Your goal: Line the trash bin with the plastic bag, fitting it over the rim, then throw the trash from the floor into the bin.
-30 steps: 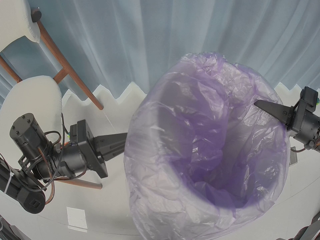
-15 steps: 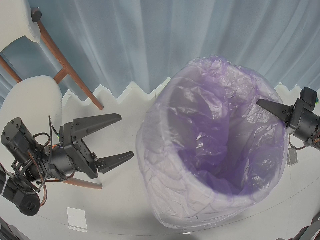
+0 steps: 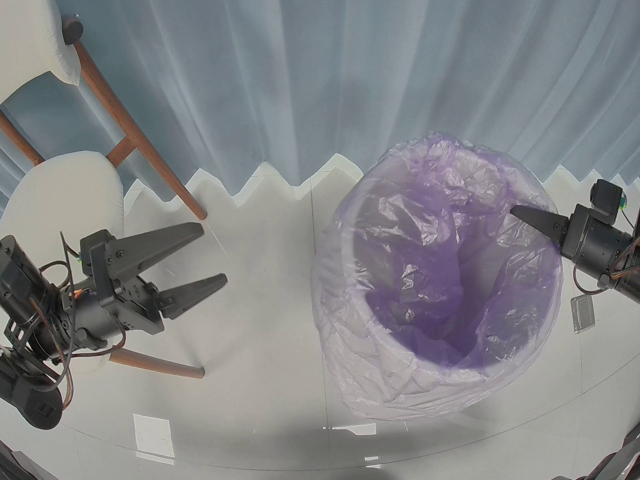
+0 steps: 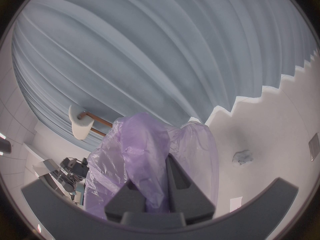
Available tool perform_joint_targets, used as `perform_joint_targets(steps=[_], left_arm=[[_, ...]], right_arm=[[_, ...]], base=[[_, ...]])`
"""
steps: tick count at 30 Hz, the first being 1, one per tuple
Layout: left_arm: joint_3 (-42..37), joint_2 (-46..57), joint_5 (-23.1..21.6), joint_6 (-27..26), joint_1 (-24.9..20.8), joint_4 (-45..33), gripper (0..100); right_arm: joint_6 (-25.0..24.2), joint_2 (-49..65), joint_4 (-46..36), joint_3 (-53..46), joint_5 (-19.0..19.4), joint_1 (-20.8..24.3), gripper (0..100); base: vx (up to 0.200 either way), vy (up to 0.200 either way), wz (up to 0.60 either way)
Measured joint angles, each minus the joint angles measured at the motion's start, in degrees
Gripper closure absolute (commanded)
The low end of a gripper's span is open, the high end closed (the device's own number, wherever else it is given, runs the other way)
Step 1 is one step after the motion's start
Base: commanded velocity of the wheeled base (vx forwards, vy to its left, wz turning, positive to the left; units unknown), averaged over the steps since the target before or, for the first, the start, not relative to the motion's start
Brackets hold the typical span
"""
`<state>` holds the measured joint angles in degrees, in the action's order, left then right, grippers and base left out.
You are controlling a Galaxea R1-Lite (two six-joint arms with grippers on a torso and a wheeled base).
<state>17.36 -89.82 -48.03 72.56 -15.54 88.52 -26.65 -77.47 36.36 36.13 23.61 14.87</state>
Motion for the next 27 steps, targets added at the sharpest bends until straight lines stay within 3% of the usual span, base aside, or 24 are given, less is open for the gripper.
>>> perform_joint_targets(steps=[3, 10, 16, 22, 27], left_arm=[[0.1, 2.2, 0.0, -4.2, 1.2, 0.2, 0], [2.5, 8.8, 0.6, -5.1, 2.3, 0.3, 0], [4.0, 14.2, 1.1, -5.4, 2.9, -0.5, 0], [6.4, 16.6, 4.1, -5.6, 3.7, -6.8, 0], [9.4, 16.6, 10.8, -7.9, 3.7, -12.8, 0]], right_arm=[[0.7, -1.8, 0.2, -0.4, -0.3, 0.1, 100], [1.0, -5.3, 0.5, -0.5, -1.9, 0.4, 100], [2.2, -9.8, 3.2, -0.9, -7.1, 2.7, 100], [3.4, -16.5, 20.0, -2.6, -12.1, 6.0, 100], [4.3, -24.6, 32.5, -3.7, -16.0, 8.3, 100]], base=[[0.000, 0.000, 0.00], [0.000, 0.000, 0.00], [0.000, 0.000, 0.00], [0.000, 0.000, 0.00], [0.000, 0.000, 0.00]])
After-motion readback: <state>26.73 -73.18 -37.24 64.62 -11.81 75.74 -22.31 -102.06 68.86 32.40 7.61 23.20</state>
